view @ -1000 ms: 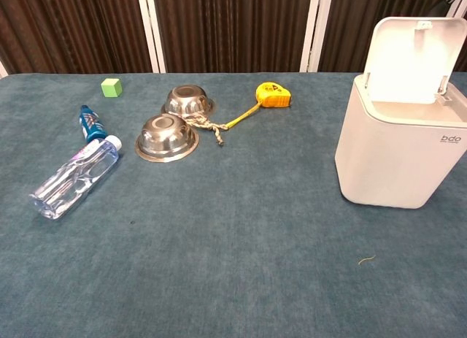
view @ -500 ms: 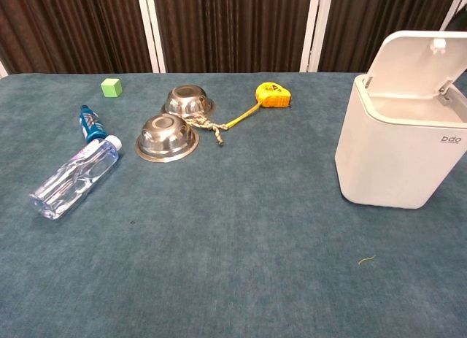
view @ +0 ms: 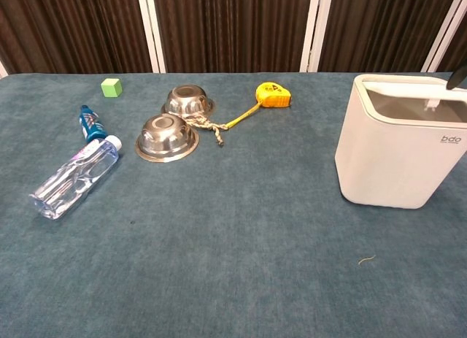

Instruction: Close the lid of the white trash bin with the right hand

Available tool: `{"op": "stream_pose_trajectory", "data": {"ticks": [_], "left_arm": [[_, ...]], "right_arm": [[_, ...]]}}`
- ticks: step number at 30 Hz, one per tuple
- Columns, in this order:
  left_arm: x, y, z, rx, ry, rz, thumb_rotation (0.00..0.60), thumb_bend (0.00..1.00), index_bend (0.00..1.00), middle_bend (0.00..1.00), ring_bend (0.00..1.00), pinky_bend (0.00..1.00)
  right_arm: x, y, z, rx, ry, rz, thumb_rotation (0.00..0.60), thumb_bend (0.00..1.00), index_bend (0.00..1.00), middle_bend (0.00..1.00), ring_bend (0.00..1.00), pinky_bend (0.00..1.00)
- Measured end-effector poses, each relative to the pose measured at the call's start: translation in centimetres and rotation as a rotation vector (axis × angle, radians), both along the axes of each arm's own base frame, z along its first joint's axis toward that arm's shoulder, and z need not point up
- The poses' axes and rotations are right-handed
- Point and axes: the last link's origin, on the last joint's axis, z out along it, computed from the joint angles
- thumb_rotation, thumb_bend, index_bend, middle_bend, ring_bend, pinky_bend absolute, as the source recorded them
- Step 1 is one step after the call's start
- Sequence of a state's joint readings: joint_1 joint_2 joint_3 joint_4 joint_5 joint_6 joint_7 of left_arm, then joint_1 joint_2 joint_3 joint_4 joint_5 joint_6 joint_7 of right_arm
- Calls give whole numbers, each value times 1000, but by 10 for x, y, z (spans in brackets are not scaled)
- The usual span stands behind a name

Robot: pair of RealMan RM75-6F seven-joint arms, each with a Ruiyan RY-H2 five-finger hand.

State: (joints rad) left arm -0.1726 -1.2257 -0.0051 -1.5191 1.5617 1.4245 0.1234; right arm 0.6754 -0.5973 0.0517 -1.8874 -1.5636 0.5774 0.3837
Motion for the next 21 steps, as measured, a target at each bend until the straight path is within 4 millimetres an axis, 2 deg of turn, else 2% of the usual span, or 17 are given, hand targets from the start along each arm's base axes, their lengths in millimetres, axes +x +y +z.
{"op": "stream_pose_trajectory", "data": {"ticks": [9,21], "left_arm": [[1,-1,-5,-29,9,4,600,454,19,0,0,19],[1,1,-4,-23,2,2,600,454,20,0,0,19]], "right_arm": [[-4,2,-24,56,25,1,314,833,257,1000,1000,1000],[-8,2,-34,72,56,-15,314,833,254,1000,1000,1000]]}}
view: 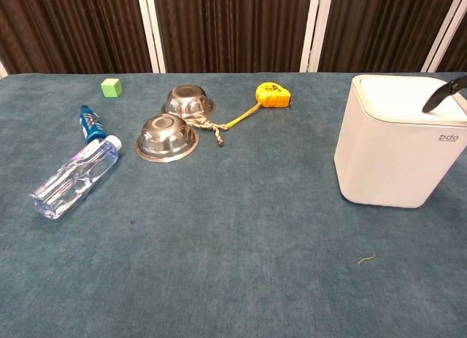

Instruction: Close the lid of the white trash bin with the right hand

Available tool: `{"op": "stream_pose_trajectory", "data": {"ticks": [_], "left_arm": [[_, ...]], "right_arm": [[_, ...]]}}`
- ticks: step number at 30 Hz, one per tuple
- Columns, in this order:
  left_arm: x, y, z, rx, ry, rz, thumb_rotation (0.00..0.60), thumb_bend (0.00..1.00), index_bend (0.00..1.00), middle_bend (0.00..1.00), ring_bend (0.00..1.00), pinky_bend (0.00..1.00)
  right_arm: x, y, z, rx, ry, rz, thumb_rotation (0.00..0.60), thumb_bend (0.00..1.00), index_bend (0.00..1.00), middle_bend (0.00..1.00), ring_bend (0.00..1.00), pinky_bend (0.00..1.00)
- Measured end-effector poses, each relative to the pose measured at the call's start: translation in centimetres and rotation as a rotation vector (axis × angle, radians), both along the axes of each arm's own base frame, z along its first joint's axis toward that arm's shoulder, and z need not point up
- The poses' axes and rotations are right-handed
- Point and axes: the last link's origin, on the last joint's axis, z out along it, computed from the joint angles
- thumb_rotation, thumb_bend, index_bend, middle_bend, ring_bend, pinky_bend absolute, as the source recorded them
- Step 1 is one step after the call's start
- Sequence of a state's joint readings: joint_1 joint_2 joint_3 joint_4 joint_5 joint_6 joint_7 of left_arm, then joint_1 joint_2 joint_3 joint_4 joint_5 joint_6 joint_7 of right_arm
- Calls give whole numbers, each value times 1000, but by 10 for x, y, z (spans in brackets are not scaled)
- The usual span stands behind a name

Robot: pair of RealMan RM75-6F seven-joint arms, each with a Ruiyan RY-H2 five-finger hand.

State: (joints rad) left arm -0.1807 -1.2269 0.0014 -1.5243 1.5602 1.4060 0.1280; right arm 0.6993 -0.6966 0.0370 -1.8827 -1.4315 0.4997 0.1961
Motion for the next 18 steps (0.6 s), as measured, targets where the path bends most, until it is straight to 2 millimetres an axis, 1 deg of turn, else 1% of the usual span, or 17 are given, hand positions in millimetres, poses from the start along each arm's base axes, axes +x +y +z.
{"op": "stream_pose_trajectory", "data": {"ticks": [4,8,10,12,13,14,15,16,17,18], "left_arm": [[1,0,1,7,-5,-5,600,454,20,0,0,19],[1,-1,2,9,-6,-9,600,454,19,0,0,19],[1,-2,2,9,-7,-11,600,454,19,0,0,19],[2,-2,2,10,-8,-13,600,454,19,0,0,19],[2,-3,3,12,-9,-14,600,454,18,0,0,19],[3,-3,3,15,-10,-17,600,454,18,0,0,19],[3,-3,4,18,-11,-20,600,453,18,0,0,19],[3,-4,4,21,-13,-23,600,453,19,0,0,18],[4,-4,5,27,-15,-29,600,454,19,0,0,16],[5,-4,5,30,-16,-33,600,454,19,0,0,14]], "right_arm": [[6,-1,7,-60,-50,27,314,833,188,1000,1000,1000],[12,1,21,-164,-122,85,315,833,116,1000,996,1000],[13,5,30,-224,-162,125,314,834,83,1000,976,1000],[13,12,38,-278,-200,164,314,834,70,970,925,1000],[12,16,41,-298,-214,179,314,831,70,922,875,997],[10,21,44,-317,-226,193,314,811,62,820,778,950],[6,29,47,-341,-237,207,315,791,49,744,705,895],[2,37,49,-357,-240,212,316,749,28,611,577,770],[-4,44,50,-374,-239,213,316,702,5,445,414,608],[-11,55,51,-397,-231,213,316,663,0,316,280,494]]}}
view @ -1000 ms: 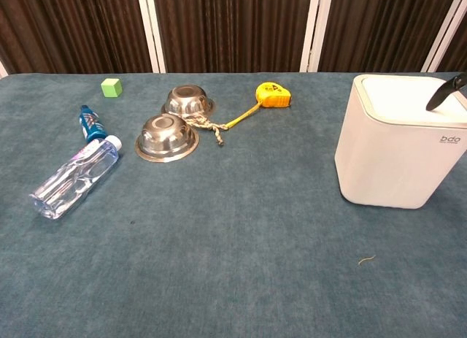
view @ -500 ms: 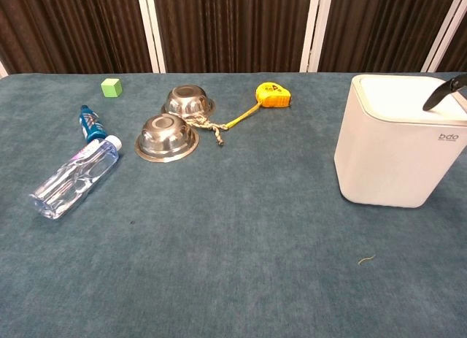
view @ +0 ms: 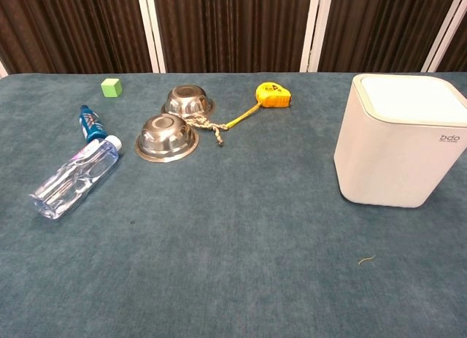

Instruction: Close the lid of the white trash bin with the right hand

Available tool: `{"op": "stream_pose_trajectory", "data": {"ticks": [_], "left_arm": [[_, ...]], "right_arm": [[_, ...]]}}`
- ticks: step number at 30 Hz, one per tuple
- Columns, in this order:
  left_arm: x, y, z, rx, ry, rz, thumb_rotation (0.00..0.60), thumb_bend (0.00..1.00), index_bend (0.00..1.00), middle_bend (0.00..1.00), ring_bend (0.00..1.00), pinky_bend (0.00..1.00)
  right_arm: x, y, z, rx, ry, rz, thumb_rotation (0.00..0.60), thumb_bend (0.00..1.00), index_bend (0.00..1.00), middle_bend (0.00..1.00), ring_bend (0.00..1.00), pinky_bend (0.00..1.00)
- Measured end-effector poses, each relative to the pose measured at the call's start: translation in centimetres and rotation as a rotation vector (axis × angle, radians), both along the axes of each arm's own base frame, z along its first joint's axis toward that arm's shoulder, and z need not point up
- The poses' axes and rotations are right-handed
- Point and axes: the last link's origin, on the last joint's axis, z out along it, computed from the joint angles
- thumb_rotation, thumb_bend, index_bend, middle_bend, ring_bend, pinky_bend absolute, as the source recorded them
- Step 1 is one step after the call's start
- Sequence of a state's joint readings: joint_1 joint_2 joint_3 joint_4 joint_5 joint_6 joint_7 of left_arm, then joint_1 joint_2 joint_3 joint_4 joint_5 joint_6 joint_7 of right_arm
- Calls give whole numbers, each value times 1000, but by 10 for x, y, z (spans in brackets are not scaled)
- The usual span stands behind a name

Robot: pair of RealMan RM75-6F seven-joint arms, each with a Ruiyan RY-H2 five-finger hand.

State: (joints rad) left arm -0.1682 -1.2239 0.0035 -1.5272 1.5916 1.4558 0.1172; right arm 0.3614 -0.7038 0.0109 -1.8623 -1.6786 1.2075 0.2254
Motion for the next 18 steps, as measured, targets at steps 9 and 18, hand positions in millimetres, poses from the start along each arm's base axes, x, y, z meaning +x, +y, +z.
{"op": "stream_pose_trajectory", "data": {"ticks": [9,18], "left_arm": [[3,-8,3,19,-10,-42,600,454,20,0,0,0],[4,-9,3,1,2,-27,600,455,20,0,0,0]], "right_arm": [[-57,54,-29,-264,35,-57,329,487,0,0,0,30],[-82,67,-42,-309,116,-106,331,438,0,0,0,0]]}}
